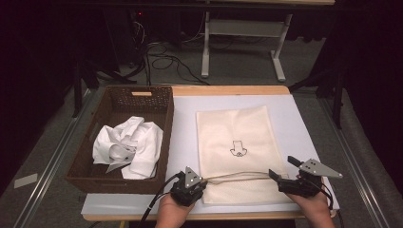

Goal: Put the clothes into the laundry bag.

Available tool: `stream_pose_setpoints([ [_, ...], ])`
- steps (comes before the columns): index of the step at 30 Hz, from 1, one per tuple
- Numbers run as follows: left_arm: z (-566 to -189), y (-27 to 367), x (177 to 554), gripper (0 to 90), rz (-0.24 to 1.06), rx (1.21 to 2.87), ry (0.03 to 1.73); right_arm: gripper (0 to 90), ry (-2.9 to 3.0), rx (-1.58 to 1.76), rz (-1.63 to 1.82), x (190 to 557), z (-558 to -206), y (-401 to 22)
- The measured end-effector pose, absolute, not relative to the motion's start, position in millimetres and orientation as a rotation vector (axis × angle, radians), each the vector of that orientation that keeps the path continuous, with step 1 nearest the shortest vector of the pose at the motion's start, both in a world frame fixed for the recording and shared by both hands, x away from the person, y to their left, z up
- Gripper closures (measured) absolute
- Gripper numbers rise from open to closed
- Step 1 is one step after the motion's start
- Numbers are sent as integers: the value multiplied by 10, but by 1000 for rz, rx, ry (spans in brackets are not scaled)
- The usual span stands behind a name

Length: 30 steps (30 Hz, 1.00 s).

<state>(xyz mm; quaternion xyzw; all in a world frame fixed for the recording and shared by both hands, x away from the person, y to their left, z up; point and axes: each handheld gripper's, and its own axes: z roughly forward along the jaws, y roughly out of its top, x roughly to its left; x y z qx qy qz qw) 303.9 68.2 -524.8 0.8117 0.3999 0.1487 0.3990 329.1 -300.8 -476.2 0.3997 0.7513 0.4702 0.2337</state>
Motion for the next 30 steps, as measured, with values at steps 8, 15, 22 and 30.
stream_pose_setpoints([
  [8, -5226, 703, 3067, 779, 393, 2066, 1009, 100, 2059, 1102, 1294, 3287, -4759, -3012],
  [15, -5189, 793, 3098, 805, 424, 2037, 1039, 128, 2058, 1111, 1294, 3292, -4764, -3025],
  [22, -5188, 833, 3126, 805, 485, 2027, 1087, 236, 2063, 1160, 1267, 3329, -4795, -3071],
  [30, -5206, 866, 3133, 715, 465, 2012, 1127, 366, 2123, 1239, 1166, 3641, -4930, -3105],
])
